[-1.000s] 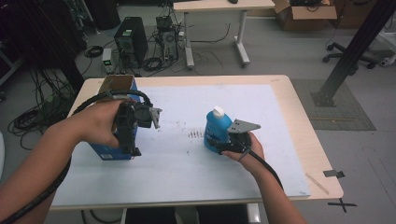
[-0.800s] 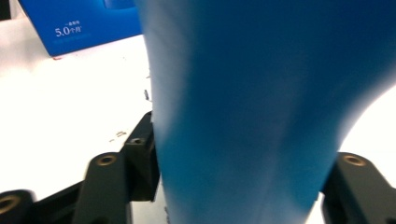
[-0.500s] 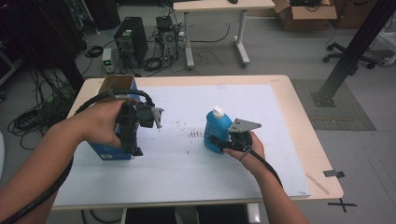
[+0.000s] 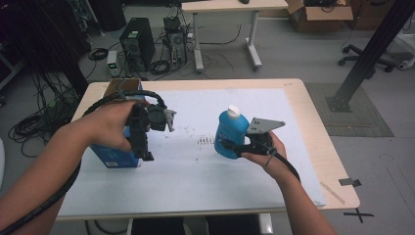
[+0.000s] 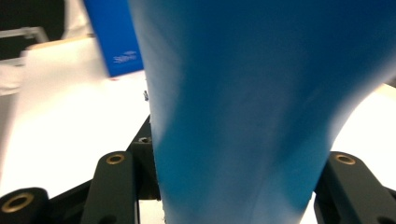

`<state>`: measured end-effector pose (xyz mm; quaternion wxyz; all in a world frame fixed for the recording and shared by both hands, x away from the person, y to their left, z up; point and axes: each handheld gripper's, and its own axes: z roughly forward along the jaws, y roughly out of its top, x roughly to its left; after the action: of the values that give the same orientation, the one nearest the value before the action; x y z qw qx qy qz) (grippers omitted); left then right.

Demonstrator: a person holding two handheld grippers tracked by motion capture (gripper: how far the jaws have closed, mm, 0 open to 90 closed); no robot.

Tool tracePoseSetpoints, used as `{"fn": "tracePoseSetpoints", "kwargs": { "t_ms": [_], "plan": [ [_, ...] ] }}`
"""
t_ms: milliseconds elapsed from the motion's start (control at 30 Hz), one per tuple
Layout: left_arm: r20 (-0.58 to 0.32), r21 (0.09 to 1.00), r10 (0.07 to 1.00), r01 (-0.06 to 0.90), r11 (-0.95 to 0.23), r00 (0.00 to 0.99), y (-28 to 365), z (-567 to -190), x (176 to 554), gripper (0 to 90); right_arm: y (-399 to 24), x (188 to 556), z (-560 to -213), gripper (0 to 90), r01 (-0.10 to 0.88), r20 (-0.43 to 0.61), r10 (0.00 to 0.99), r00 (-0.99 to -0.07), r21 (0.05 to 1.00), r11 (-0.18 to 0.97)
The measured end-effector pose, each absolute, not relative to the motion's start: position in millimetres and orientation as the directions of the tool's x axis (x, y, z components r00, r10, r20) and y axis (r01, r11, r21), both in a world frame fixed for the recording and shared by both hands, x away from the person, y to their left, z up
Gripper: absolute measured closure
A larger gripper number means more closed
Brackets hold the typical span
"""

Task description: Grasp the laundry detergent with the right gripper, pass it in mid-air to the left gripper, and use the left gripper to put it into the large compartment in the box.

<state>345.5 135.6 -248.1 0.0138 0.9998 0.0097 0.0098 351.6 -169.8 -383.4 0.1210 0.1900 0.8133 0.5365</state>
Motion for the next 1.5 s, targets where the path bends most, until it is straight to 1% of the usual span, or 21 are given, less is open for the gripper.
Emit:
{"fn": "tracePoseSetpoints", "kwargs": {
  "t_ms": [33, 67, 100, 167, 267, 300, 333, 367, 400, 433, 833, 1133, 1500],
  "plan": [
    [0.021, 0.032, 0.020, 0.019, -0.999, 1.000, 134, -247, 346, 0.4, -170, 347, -375, 45.4, 0.153, -0.002, 0.393, -0.920, 0.919, 0.363],
    [0.022, 0.032, 0.016, 0.016, -0.999, 1.000, 133, -246, 346, 0.4, -170, 347, -375, 45.4, 0.153, -0.002, 0.393, -0.920, 0.919, 0.363],
    [0.023, 0.035, 0.015, 0.014, -0.999, 1.000, 130, -244, 346, 0.4, -169, 342, -368, 45.4, 0.130, -0.008, 0.349, -0.937, 0.919, 0.371],
    [0.027, 0.039, 0.014, 0.013, -0.999, 1.000, 127, -242, 346, 0.3, -168, 338, -362, 45.4, 0.106, -0.020, 0.309, -0.951, 0.917, 0.384],
    [0.030, 0.034, 0.002, 0.001, -0.999, 1.000, 122, -239, 346, 0.3, -166, 334, -359, 45.3, 0.089, -0.027, 0.279, -0.960, 0.915, 0.393],
    [0.029, 0.036, -0.005, -0.006, -0.999, 1.000, 118, -237, 346, 0.3, -163, 331, -358, 45.3, 0.073, -0.033, 0.250, -0.968, 0.913, 0.402],
    [0.029, 0.036, -0.005, -0.006, -0.999, 1.000, 118, -237, 346, 0.3, -163, 331, -358, 45.3, 0.073, -0.033, 0.250, -0.968, 0.913, 0.402],
    [0.030, 0.038, -0.012, -0.013, -0.999, 0.999, 114, -235, 345, 0.3, -161, 329, -358, 45.3, 0.061, -0.035, 0.222, -0.974, 0.909, 0.412],
    [0.030, 0.038, -0.012, -0.013, -0.999, 0.999, 114, -235, 345, 0.3, -161, 329, -358, 45.3, 0.061, -0.035, 0.222, -0.974, 0.909, 0.412],
    [0.030, 0.037, -0.017, -0.018, -0.999, 0.999, 110, -234, 344, 0.3, -158, 327, -359, 45.3, 0.052, -0.037, 0.202, -0.979, 0.907, 0.418],
    [0.025, 0.045, -0.056, -0.057, -0.997, 0.998, 89, -233, 339, 0.3, -141, 323, -371, 45.3, 0.033, -0.031, 0.135, -0.990, 0.895, 0.445],
    [0.020, 0.047, -0.066, -0.067, -0.997, 0.998, 82, -233, 336, 0.3, -129, 326, -382, 45.3, 0.035, -0.012, 0.103, -0.995, 0.896, 0.444],
    [0.012, 0.045, -0.078, -0.078, -0.996, 0.997, 75, -238, 334, 0.3, -108, 325, -387, 45.3, 0.014, -0.011, 0.054, -0.998, 0.895, 0.447]
  ]
}}
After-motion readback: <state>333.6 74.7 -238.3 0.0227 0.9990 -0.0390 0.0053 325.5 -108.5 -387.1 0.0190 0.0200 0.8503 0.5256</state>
